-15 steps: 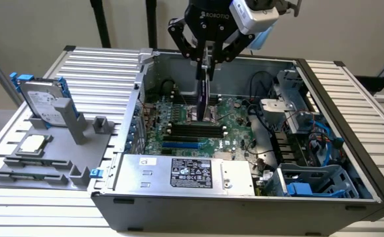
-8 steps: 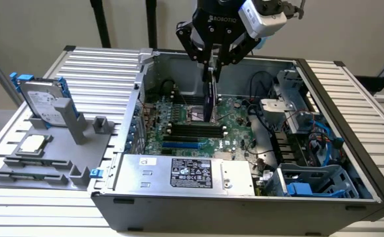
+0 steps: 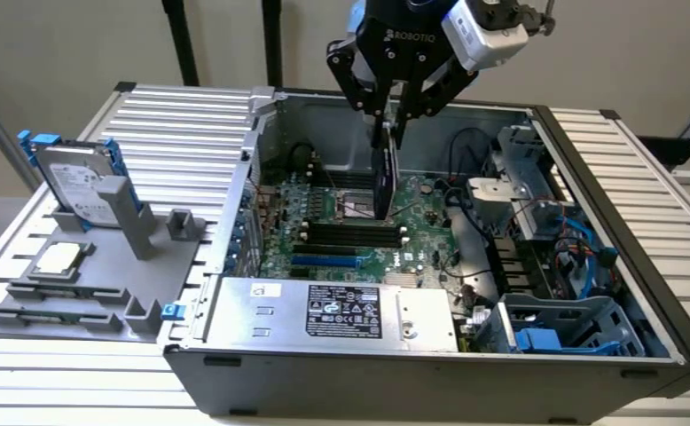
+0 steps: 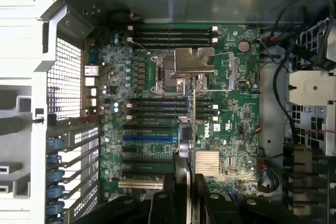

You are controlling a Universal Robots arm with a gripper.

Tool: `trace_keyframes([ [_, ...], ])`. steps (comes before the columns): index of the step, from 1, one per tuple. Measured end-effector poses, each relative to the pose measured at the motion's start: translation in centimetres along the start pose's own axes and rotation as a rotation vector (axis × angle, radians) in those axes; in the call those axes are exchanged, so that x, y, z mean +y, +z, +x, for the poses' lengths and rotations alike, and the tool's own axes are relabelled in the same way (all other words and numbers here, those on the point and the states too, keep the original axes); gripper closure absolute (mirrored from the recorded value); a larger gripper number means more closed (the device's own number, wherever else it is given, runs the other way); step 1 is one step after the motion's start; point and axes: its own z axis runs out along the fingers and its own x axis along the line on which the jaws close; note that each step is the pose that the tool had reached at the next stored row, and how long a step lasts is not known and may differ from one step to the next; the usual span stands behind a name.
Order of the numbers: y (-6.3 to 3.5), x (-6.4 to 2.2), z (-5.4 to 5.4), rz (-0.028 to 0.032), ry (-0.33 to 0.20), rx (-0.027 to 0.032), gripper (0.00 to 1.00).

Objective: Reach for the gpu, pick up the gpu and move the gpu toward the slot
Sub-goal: 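Pick up the gpu and move the gpu toward the slot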

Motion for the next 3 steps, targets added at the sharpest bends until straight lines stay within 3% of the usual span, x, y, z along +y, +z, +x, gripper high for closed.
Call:
trace_keyframes([
  [3, 0.00, 0.00, 0.00, 0.0001, 0.000, 0.0000, 0.74],
])
